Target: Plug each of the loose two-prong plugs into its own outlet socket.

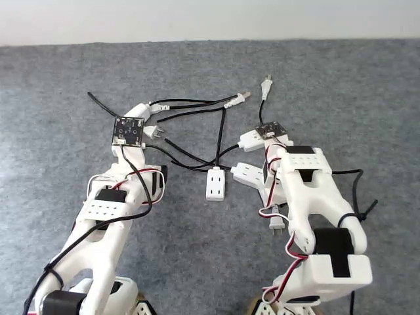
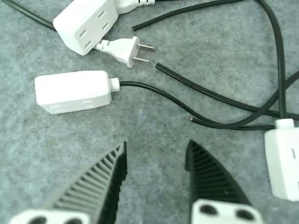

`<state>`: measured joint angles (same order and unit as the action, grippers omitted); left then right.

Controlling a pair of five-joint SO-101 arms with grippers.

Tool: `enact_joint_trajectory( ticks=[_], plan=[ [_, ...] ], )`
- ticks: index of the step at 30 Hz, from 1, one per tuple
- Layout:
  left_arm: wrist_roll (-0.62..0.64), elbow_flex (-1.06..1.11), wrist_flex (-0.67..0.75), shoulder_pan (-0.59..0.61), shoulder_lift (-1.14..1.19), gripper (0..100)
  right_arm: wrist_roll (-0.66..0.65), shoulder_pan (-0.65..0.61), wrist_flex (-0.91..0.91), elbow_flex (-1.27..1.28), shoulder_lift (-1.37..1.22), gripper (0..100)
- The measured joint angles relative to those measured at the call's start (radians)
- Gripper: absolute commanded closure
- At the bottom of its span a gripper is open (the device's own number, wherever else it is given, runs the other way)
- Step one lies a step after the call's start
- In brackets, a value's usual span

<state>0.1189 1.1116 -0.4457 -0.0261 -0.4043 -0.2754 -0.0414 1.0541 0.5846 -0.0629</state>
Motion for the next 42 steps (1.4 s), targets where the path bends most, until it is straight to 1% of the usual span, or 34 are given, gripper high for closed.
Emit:
enact_joint_trajectory(
  ticks=[13, 20, 25, 32, 34, 37, 42],
  plan=[
    [0.000, 0.000, 0.000, -0.002, 0.000, 81, 0.000, 0.032, -0.008, 0.000, 0.000, 99.1],
    [0.000, 0.000, 0.000, 0.000, 0.000, 81, -0.014, 0.015, 0.018, 0.000, 0.026, 99.1],
    [0.000, 0.000, 0.000, -0.002, 0.000, 81, 0.023, -0.100, 0.117, 0.000, 0.186, 99.1],
    [0.000, -0.020, 0.000, 0.008, 0.035, 81, 0.072, -0.302, 0.267, 0.002, 0.453, 99.1],
    [0.002, -0.069, -0.017, 0.023, 0.091, 85, 0.075, -0.356, 0.296, 0.002, 0.525, 99.1],
    [0.040, -0.183, -0.095, 0.025, 0.199, 90, 0.080, -0.427, 0.313, 0.002, 0.623, 99.1],
    [0.054, -0.336, -0.172, 0.021, 0.344, 91, 0.118, -0.525, 0.316, 0.002, 0.721, 99.1]
  ],
)
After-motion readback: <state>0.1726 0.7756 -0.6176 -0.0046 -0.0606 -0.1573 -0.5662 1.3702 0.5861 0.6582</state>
